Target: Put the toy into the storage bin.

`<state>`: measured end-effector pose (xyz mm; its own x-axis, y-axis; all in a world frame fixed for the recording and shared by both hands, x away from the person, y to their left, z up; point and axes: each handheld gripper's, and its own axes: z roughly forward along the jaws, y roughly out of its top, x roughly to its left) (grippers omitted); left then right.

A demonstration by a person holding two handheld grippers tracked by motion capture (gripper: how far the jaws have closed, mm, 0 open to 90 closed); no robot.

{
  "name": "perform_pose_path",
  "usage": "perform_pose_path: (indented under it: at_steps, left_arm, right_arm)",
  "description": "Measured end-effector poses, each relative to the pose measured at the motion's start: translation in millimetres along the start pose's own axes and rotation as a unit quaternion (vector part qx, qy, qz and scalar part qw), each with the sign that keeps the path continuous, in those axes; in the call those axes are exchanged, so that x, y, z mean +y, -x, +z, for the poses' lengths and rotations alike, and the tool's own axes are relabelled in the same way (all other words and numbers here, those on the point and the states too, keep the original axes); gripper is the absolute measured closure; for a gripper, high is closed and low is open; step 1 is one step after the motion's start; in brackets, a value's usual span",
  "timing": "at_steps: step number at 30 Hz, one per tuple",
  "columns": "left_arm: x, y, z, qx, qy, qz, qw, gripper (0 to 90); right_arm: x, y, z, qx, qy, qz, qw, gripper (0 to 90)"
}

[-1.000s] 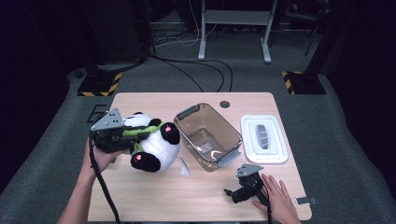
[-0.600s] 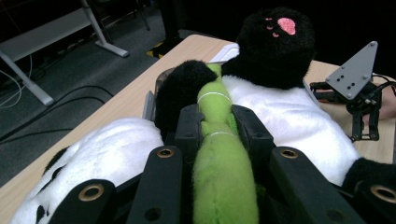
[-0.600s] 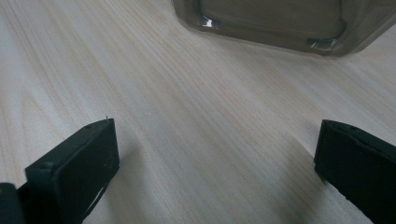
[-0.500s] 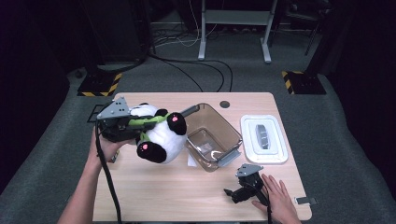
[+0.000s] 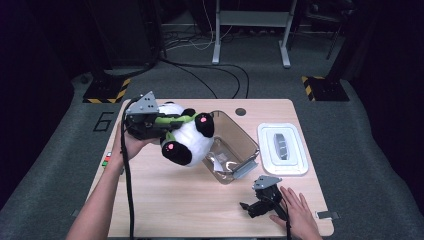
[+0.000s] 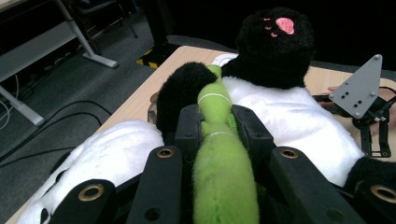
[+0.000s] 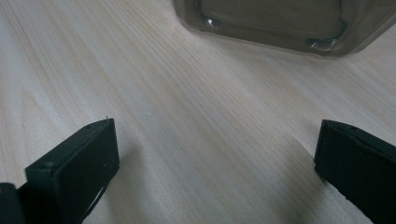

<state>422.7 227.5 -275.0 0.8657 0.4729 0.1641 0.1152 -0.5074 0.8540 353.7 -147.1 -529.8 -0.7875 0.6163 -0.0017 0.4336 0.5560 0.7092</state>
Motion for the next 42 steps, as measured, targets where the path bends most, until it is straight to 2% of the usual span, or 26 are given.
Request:
perform_pose_path:
  at_steps: [16, 23, 33, 39, 42]
  left_arm:
    - [19.6, -4.1, 30.4, -0.013, -0.004, 0.025, 0.9996, 73.6]
    - [28.6, -1.8, 43.9, -0.019, -0.007, 0.036, 0.9991, 73.6]
    - [37.7, -0.5, 71.1, -0.041, -0.008, 0.057, 0.9975, 73.5]
    - [40.3, 1.1, 88.7, -0.052, -0.007, 0.06, 0.9969, 73.5]
    - [41.4, 3.1, 97.0, -0.062, -0.011, 0.067, 0.9958, 73.5]
  right_arm:
    - [0.1, 0.5, 0.2, 0.002, 0.001, -0.002, 1.0, 0.0]
    - [0.1, 0.6, 0.1, 0.0, 0.0, -0.002, 1.0, 0.0]
    - [0.1, 0.8, 0.3, 0.001, 0.002, -0.003, 1.0, 0.0]
    - [0.1, 0.8, 0.2, 0.001, 0.001, -0.003, 1.0, 0.0]
    - [0.1, 0.7, 0.1, 0.003, 0.001, -0.003, 1.0, 0.0]
